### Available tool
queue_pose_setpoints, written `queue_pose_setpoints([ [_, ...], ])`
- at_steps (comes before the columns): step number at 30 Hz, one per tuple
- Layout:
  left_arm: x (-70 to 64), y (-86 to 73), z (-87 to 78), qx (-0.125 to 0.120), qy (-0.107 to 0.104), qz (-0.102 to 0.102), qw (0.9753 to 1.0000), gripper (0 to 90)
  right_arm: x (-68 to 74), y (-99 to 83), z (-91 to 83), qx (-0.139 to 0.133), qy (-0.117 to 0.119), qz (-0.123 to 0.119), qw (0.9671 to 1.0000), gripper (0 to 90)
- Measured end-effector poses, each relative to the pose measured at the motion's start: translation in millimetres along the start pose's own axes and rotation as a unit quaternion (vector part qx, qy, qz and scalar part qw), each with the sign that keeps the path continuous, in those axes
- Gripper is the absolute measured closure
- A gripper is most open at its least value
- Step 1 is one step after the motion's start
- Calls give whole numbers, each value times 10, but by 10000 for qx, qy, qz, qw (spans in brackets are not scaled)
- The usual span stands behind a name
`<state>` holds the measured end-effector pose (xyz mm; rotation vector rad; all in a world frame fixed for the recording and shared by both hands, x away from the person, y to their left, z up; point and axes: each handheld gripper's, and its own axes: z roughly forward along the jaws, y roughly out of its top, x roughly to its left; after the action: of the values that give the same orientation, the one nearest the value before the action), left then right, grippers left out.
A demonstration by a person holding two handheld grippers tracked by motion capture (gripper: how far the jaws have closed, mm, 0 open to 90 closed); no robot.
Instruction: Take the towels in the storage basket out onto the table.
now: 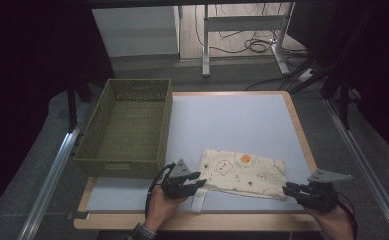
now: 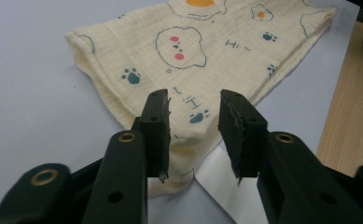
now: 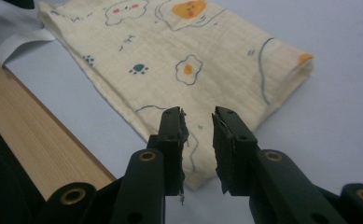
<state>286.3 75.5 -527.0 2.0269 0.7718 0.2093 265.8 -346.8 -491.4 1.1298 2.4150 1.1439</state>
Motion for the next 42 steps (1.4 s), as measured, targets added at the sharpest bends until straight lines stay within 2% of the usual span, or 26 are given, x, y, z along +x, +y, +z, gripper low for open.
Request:
queue_pose_setpoints([
  [5,11,-21,104,240,-9,73,9997,720,38,-60,102,113,68,-19,9999,723],
  [6,11,-35,137,347,73,143,9993,721,40,-100,136,173,71,-18,9998,723],
  [11,4,-40,178,447,163,235,9986,708,27,-166,165,189,119,62,9997,718],
  [12,-5,-40,200,522,240,326,9978,737,25,-173,169,183,124,70,9997,718],
  [13,-5,-40,200,522,240,326,9978,788,25,-173,169,183,124,70,9997,718],
  [16,-11,-7,171,467,254,342,9980,837,19,-174,173,176,135,77,9997,715],
  [18,-24,53,60,313,293,357,9984,853,29,-160,165,186,115,42,9998,704],
  [23,-67,34,-50,383,366,462,9975,856,58,-143,161,178,135,4,9997,699],
  [24,-76,-36,-38,500,327,452,9972,854,64,-149,177,192,161,11,9997,699],
  [25,-76,-36,-38,500,327,452,9972,847,64,-149,177,192,161,11,9997,699],
  [26,-80,-105,9,662,277,453,9964,817,62,-159,192,210,169,28,9996,698],
  [27,-80,-105,9,662,277,453,9964,762,62,-159,192,210,169,28,9996,698],
  [28,-71,-129,11,588,142,361,9975,710,55,-153,183,230,200,64,9995,693],
  [29,-71,-129,11,588,142,361,9975,652,55,-153,183,230,200,64,9995,693],
  [30,-59,-89,-34,488,128,281,9983,589,55,-135,150,228,187,17,9996,680],
  [31,-59,-89,-34,488,128,281,9983,553,54,-119,126,212,153,6,9997,675],
  [32,-29,-16,-92,293,167,198,9992,526,44,-99,98,180,130,-11,9998,671],
  [34,-9,30,-114,218,223,150,9994,484,9,-42,53,91,48,13,9999,661],
  [35,40,127,-126,40,289,21,9996,482,-15,-7,42,50,-4,18,10000,655],
  [36,40,127,-126,40,289,21,9996,477,-15,-7,42,50,-4,18,10000,655],
  [38,97,234,-86,-67,339,-146,9993,478,-122,111,61,-32,-151,48,9999,650],
  [40,166,411,42,-51,595,-176,9981,482,-210,198,106,-73,-265,117,9996,650],
  [41,166,411,42,-51,595,-176,9981,504,-210,198,106,-73,-265,117,9996,650],
  [42,224,526,139,-29,759,-254,9968,520,-283,296,155,-130,-332,164,9992,652],
])
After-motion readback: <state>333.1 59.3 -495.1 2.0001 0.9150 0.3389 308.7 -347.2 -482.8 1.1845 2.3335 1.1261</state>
